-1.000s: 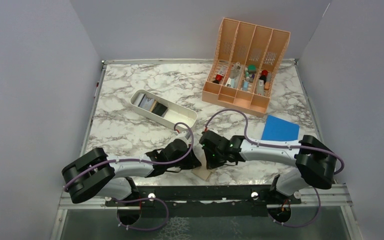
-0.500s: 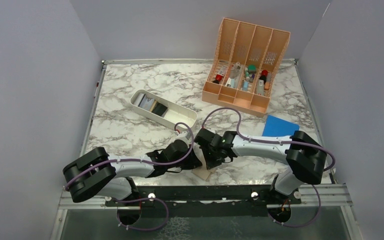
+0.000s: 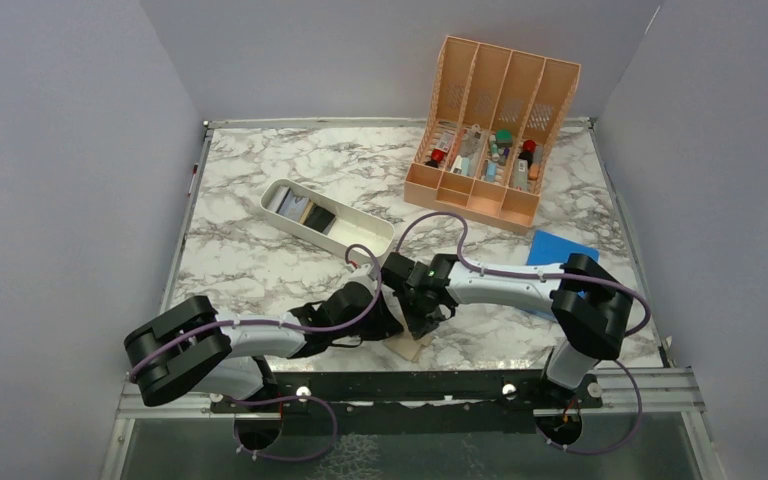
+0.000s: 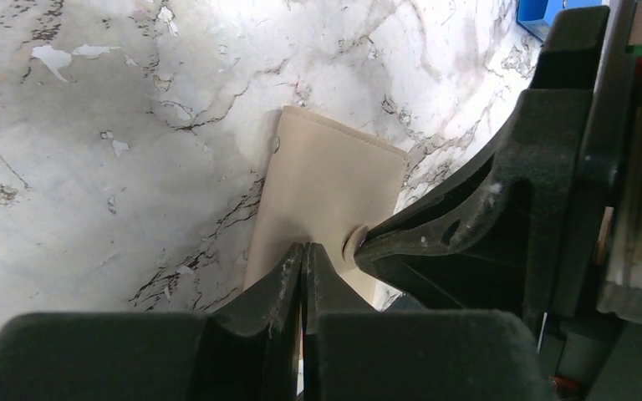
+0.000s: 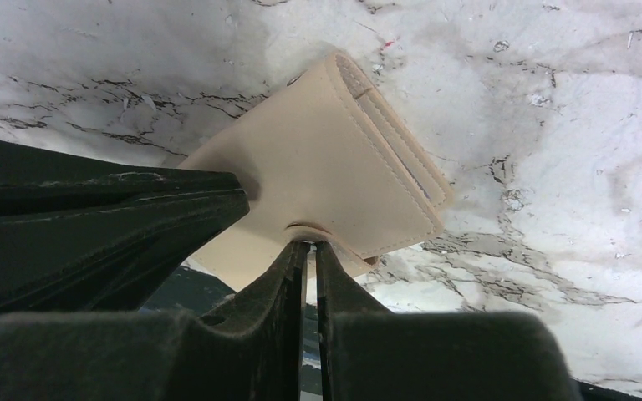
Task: Put the credit cards into the card holder
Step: Close the card holder at the center of the board.
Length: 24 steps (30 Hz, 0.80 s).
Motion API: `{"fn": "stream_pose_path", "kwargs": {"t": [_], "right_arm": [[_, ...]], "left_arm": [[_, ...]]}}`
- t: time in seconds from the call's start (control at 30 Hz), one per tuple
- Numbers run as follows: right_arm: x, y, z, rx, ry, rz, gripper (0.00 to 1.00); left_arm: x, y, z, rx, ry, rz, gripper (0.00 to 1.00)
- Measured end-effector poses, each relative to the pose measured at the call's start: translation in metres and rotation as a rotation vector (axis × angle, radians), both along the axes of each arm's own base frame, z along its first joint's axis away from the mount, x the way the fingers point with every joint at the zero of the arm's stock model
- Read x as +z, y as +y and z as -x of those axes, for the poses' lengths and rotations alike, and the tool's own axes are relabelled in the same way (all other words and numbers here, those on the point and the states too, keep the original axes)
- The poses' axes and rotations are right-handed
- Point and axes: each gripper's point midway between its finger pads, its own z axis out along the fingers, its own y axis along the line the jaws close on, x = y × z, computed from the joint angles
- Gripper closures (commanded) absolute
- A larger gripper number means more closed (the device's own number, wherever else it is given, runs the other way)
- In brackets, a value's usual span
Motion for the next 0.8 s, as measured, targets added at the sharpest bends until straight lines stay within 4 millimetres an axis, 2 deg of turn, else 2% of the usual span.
{"fn": "stream_pose_path", "kwargs": {"t": [0.6, 0.8], "right_arm": [[-0.006, 0.004, 0.003, 0.022, 0.096, 0.020, 0.86], [0.001, 0.004, 0.001, 0.015, 0.072, 0.006, 0.79]], "left_arm": [[0.001, 0.007, 0.002, 0.007, -0.018, 0.013, 0.92], [0.003, 0.011, 0.004, 0.007, -0.020, 0.005, 0.91]]}}
